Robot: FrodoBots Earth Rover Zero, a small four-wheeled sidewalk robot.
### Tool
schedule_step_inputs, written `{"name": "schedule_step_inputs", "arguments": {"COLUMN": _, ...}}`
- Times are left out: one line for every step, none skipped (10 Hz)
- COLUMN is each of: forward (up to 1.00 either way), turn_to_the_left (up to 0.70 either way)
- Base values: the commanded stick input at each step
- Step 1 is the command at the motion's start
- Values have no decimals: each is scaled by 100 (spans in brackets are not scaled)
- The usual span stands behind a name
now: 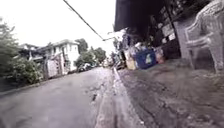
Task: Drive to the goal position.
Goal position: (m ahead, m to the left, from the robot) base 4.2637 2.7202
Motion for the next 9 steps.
{"name": "schedule_step_inputs", "arguments": {"forward": 100, "turn_to_the_left": 27}}
{"name": "schedule_step_inputs", "arguments": {"forward": 100, "turn_to_the_left": 27}}
{"name": "schedule_step_inputs", "arguments": {"forward": 100, "turn_to_the_left": 27}}
{"name": "schedule_step_inputs", "arguments": {"forward": 100, "turn_to_the_left": 27}}
{"name": "schedule_step_inputs", "arguments": {"forward": 100, "turn_to_the_left": 27}}
{"name": "schedule_step_inputs", "arguments": {"forward": 100, "turn_to_the_left": 5}}
{"name": "schedule_step_inputs", "arguments": {"forward": 100, "turn_to_the_left": 0}}
{"name": "schedule_step_inputs", "arguments": {"forward": 100, "turn_to_the_left": 27}}
{"name": "schedule_step_inputs", "arguments": {"forward": 100, "turn_to_the_left": 27}}
